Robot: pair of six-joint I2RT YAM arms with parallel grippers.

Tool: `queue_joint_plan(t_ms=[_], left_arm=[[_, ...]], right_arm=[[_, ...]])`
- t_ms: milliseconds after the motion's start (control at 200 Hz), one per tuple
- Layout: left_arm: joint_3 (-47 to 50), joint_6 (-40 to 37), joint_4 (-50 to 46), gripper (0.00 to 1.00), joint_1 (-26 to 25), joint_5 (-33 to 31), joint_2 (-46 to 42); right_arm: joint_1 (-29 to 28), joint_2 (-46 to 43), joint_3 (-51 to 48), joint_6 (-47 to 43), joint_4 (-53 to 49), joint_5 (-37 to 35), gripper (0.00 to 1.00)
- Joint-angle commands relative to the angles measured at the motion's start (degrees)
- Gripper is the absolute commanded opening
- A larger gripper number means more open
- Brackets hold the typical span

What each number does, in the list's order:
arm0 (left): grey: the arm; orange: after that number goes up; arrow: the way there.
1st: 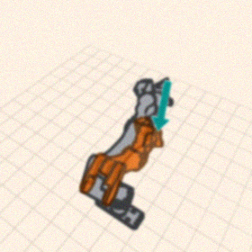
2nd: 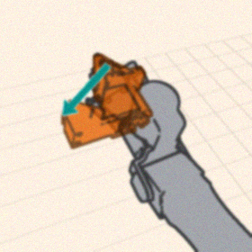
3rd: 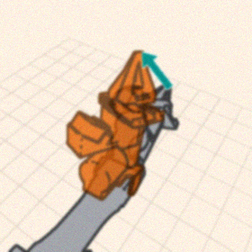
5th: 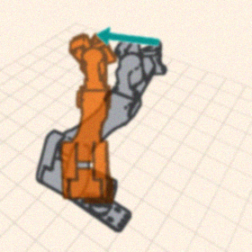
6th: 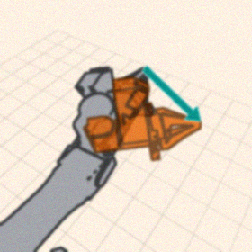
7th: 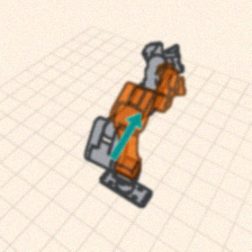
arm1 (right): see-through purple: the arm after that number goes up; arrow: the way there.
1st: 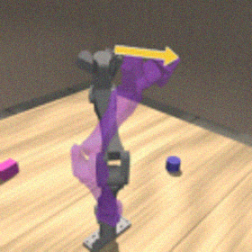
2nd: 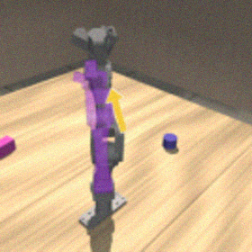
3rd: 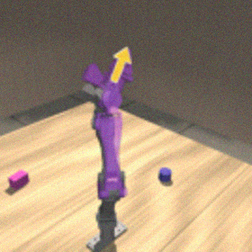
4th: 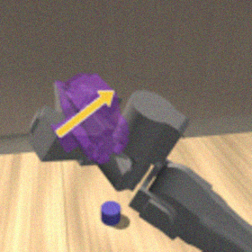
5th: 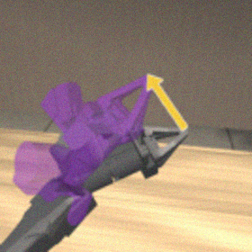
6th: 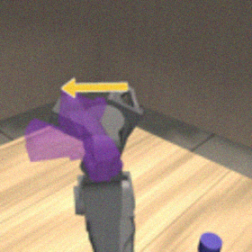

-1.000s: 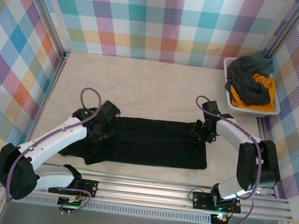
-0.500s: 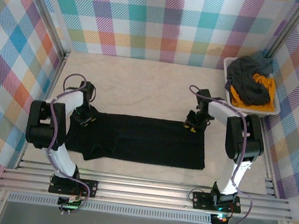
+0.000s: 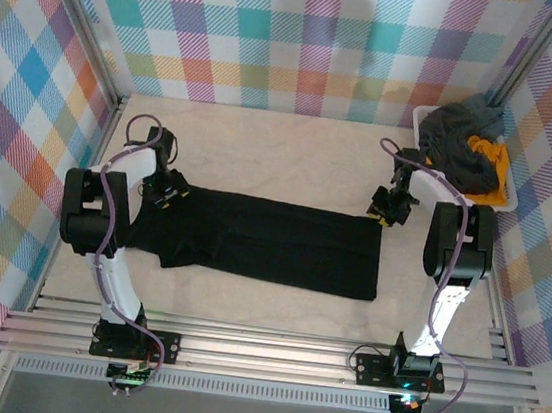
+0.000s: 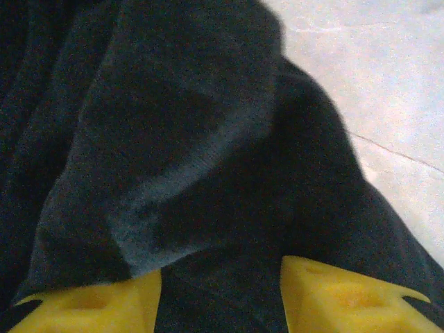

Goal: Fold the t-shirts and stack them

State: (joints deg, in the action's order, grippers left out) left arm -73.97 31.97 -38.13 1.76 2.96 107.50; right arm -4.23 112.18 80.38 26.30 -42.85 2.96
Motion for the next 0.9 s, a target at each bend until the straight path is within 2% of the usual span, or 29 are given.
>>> queue_joint_plan(t_ms=[0, 120, 285, 435, 605, 745, 895], left_arm=[[4.97, 1.26, -1.03, 0.56, -0.79, -2.38, -12.74], [14.79, 5.53, -6.38, 0.53, -0.63, -5.22, -23.41], [28.83, 9.95, -2.9, 0.5, 0.03, -1.84, -33.77], [33.92, 9.48, 8.0, 0.54, 2.84, 3.74, -33.5], [33.18, 7.07, 10.59, 0.52, 3.47, -2.16, -33.54], [35.69, 6.97, 18.06, 0.44, 4.04, -0.11, -34.08], [35.71, 6.8, 15.54, 0.41, 4.04, -1.87, -31.32]], right_arm=[[-1.71, -8.72, -2.36, -1.53, 0.8, -2.3, 0.29], [-5.52, -14.62, -8.39, 1.37, 1.61, -1.5, 0.29], [-9.62, -18.22, -16.11, 5.35, 5.25, 1.61, 0.29], [-9.96, -17.1, -18.15, 5.4, 6.79, 3.71, 0.3], [-9.95, -14.05, -17.67, 4.89, 5.53, 1.64, 0.3], [-10.0, -13.02, -17.65, 5.33, 5.19, 0.71, 0.3], [-9.98, -11.92, -17.32, 5.4, 4.62, 0.16, 0.3]])
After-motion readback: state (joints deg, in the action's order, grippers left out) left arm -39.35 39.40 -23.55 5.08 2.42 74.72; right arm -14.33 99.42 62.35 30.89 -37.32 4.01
